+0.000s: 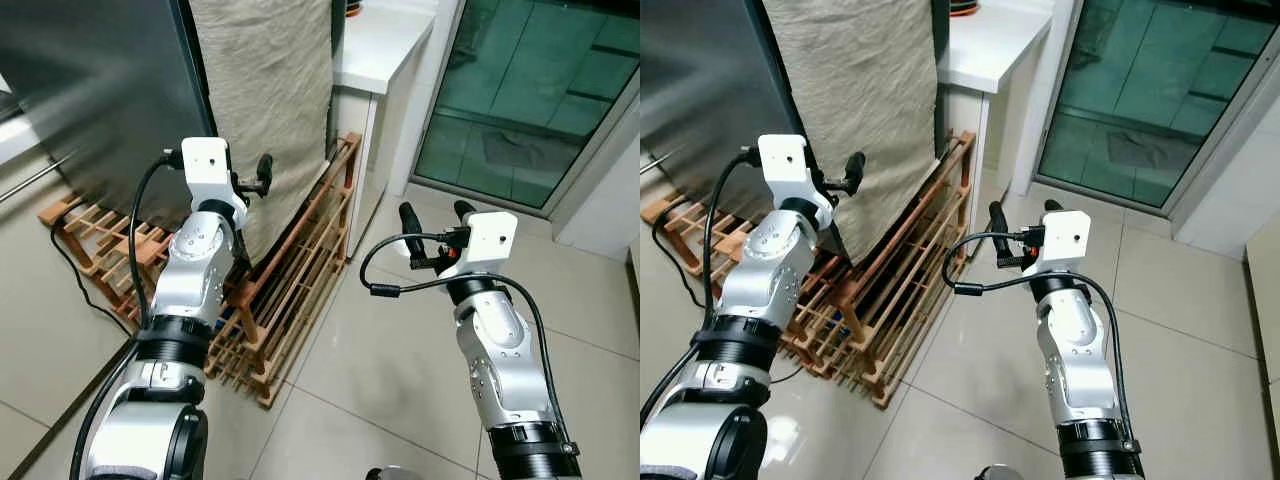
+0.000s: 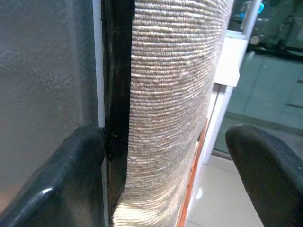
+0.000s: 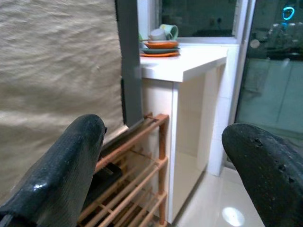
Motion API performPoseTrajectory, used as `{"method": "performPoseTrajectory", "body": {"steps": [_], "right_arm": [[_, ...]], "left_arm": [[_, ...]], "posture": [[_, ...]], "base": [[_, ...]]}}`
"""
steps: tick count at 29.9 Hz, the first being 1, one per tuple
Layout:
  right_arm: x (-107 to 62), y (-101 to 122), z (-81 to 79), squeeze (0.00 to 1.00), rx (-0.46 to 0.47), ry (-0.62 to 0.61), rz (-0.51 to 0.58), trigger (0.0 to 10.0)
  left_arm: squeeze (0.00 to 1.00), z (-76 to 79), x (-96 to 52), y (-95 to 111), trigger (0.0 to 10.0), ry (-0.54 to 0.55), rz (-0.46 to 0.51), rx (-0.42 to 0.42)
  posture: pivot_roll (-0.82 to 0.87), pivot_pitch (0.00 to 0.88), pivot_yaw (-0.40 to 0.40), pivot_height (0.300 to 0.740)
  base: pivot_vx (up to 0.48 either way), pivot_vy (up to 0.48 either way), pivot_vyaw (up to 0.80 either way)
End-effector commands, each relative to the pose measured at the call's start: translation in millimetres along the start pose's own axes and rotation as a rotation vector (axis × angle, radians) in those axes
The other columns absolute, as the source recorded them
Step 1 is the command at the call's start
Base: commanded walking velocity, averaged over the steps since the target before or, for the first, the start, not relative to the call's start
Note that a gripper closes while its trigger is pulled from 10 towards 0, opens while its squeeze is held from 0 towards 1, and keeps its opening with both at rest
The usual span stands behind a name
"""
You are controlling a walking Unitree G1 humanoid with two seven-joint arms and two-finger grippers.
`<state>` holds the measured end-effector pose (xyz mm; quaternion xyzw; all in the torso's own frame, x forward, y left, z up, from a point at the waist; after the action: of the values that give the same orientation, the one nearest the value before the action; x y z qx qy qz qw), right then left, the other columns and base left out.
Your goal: Restocking fridge
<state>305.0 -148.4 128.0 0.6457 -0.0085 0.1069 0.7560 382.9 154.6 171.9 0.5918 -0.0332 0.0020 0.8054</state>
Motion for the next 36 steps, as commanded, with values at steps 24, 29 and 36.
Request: {"method": "performPoseTrajectory", "body": {"steps": [24, 29, 36], "right_arm": [[5.2, 2.2, -1.9, 0.00, 0.031, 0.015, -0.009, 10.0], [4.2, 0.9, -4.1, 0.00, 0.034, 0.028, -0.016, 10.0], [-2.7, -3.3, -2.1, 0.00, 0.038, 0.011, -0.033, 10.0]], "left_arm": [[0.00, 132.9, -38.4, -10.1, 10.0, -0.946, -0.129, -0.291], [0.00, 119.0, -40.7, -9.4, 10.0, -0.893, -0.114, -0.209], [0.00, 41.5, -53.5, -2.7, 10.0, -0.487, -0.045, -0.143]], "posture": [[-0.10, 0.000, 0.028, 0.740], [-0.10, 0.000, 0.030, 0.740], [-0.07, 0.000, 0.030, 0.740]], "base": [[0.000, 0.000, 0.00], [0.000, 0.000, 0.00], [0.000, 0.000, 0.00]]}}
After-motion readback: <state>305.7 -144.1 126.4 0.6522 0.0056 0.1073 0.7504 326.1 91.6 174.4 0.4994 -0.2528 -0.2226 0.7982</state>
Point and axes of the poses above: a point about 5 cm out from each wrist's last joint towards the gripper, its own x axis pointing out of the wrist towards the gripper, its own y axis along the axis of the wrist's last joint, z = x × y, the point moved 1 cm from there along x, pointing out of the wrist towards the gripper, and after that the axes turned 12 degrees about -x, right-handed, at the moved point
